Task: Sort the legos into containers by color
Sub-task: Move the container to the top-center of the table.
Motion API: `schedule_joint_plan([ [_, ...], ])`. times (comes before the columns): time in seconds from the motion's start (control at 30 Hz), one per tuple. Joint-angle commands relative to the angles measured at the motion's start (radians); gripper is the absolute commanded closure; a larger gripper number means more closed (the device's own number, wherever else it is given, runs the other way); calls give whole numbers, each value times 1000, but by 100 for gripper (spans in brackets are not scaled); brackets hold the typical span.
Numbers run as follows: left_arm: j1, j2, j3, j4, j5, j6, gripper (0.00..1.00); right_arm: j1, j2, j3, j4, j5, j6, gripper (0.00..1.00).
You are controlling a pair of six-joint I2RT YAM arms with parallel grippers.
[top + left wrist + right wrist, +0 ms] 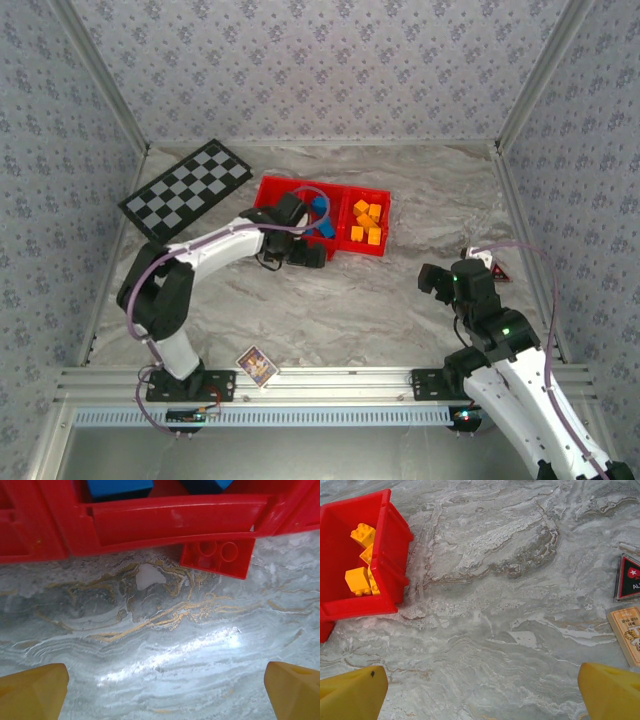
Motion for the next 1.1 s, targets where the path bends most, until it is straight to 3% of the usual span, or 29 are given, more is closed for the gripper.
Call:
schedule_joint_plan([
  [0.0,-3,65,56,2,18,44,0,6,0,19,-31,2,17,0],
  [0.67,14,344,334,32,52,58,0,9,-3,31,-47,11,20,0],
  [1.07,-2,367,390,7,60,121,0,10,-3,29,-40,11,14,0],
])
